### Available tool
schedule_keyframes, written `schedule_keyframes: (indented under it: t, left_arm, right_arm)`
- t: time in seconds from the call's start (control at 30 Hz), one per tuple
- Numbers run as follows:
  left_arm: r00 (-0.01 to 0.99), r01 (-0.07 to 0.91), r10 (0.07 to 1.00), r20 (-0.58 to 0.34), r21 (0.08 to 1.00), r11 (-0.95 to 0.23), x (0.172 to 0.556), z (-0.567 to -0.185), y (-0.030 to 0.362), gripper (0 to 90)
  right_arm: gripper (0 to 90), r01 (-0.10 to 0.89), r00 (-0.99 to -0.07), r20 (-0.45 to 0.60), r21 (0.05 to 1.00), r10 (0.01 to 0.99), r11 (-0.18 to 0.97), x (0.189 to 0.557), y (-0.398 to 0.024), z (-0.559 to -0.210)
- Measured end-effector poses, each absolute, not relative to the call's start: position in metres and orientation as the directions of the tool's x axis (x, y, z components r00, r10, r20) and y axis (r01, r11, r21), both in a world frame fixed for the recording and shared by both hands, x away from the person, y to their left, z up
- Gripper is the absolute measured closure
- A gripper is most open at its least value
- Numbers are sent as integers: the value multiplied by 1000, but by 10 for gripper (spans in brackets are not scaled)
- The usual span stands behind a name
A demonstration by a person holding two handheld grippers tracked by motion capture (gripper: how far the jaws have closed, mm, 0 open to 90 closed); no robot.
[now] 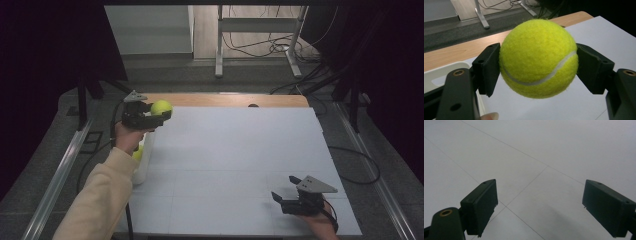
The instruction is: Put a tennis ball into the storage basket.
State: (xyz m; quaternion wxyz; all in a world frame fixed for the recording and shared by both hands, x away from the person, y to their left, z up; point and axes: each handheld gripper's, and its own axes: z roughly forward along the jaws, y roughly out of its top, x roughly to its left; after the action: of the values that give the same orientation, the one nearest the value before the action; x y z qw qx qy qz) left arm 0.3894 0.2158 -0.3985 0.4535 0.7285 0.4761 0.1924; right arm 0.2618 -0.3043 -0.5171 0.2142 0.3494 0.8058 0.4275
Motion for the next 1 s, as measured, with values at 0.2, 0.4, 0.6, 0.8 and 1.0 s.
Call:
schedule_keyframes:
  t: [0.2, 0.4, 0.6, 0.8, 1.0]
  left_arm:
    - [448, 529, 881, -154, 840, -123, 390, -399, 225, 265]
    - [428, 530, 891, -152, 841, -111, 390, -397, 233, 265]
    - [402, 535, 903, -150, 839, -99, 391, -396, 244, 265]
    - [387, 536, 910, -150, 839, -90, 391, -396, 250, 265]
    - [359, 542, 921, -149, 837, -76, 390, -396, 260, 265]
  right_arm:
    - [134, 379, -665, -46, 840, 745, 390, 262, -304, -517]
    - [134, 379, -665, -46, 839, 745, 390, 262, -304, -517]
    - [134, 380, -665, -46, 838, 745, 391, 262, -304, -517]
    - [135, 381, -669, -46, 835, 742, 396, 262, -304, -518]
    - [134, 381, -667, -45, 837, 743, 393, 262, -304, -517]
